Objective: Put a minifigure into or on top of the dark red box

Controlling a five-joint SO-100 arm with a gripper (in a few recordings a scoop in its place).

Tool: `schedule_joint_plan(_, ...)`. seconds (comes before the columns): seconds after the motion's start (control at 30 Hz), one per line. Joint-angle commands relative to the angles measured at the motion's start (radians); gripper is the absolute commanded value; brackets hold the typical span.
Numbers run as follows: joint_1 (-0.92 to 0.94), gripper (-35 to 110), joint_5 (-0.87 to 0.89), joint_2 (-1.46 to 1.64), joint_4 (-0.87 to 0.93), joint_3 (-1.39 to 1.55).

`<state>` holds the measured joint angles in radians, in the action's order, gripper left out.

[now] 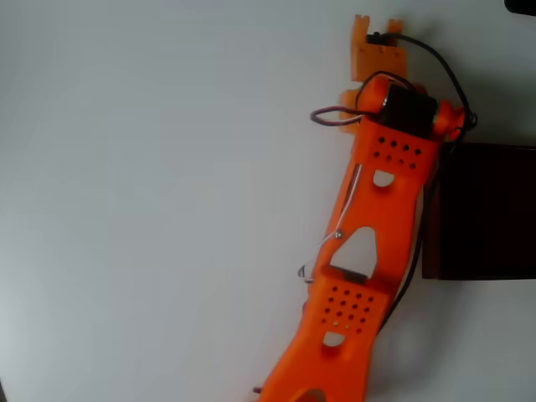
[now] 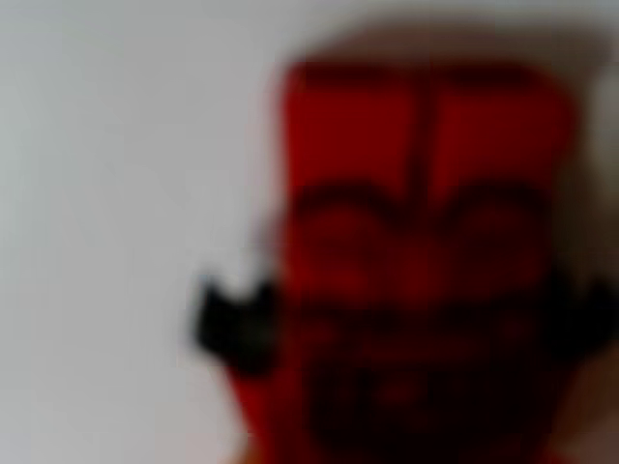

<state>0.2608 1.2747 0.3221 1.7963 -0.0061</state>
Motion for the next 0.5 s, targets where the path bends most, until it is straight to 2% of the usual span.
schedule_joint_plan(0.0, 0.003, 7, 0.015, 0.005, 0.012, -0.028)
schedule_joint_plan(0.47, -0.005, 0, 0.029, -0.002, 0.012, -0.037)
